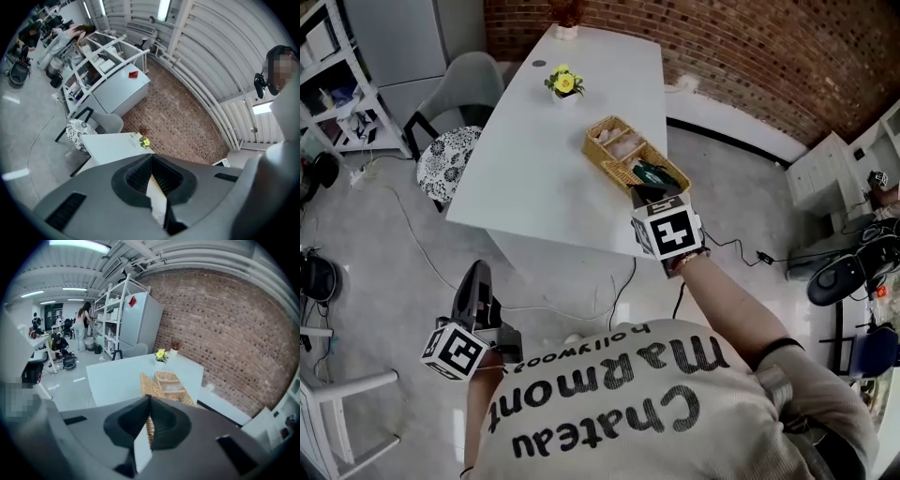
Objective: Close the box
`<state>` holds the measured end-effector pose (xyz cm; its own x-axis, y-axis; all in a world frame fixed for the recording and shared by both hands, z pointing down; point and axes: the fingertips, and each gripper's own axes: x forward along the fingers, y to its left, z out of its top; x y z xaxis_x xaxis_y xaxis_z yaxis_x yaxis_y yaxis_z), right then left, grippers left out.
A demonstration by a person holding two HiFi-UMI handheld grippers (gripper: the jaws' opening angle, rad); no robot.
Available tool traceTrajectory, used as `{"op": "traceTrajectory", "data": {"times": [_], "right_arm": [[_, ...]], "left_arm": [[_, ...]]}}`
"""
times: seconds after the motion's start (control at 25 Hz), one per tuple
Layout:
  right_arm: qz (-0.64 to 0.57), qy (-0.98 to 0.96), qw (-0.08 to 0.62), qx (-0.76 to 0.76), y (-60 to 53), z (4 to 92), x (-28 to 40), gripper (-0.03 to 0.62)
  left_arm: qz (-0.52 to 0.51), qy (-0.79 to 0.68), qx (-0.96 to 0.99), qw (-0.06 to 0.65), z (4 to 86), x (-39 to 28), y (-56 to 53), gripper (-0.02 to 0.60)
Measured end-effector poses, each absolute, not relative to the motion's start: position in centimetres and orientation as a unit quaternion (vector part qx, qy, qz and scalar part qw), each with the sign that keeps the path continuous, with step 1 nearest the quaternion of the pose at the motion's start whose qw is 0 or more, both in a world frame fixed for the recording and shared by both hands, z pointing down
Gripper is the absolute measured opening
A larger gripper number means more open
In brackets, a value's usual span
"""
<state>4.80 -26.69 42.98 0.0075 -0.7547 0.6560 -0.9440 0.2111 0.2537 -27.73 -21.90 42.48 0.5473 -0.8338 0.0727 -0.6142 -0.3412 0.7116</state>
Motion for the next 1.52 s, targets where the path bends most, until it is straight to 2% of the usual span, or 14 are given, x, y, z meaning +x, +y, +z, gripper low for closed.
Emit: {"op": "traceTrajectory", "data": {"times": [0.64, 1.24, 1.52], "right_arm": [[0.128, -0.705, 0.288, 0.635, -29.4, 39.6, 10.6, 0.014], [0.139, -0.748, 0.258, 0.595, -32.2, 38.8, 16.1, 0.014], [0.198, -0.766, 0.209, 0.574, -33.1, 39.7, 19.0, 0.014]], "left_arm": [[-0.141, -0.490, 0.791, 0.337, 42.2, -26.2, -21.6, 0.002], [-0.144, -0.523, 0.779, 0.315, 39.1, -19.2, -23.9, 0.002], [-0.134, -0.537, 0.773, 0.311, 38.8, -16.0, -24.4, 0.002]]}}
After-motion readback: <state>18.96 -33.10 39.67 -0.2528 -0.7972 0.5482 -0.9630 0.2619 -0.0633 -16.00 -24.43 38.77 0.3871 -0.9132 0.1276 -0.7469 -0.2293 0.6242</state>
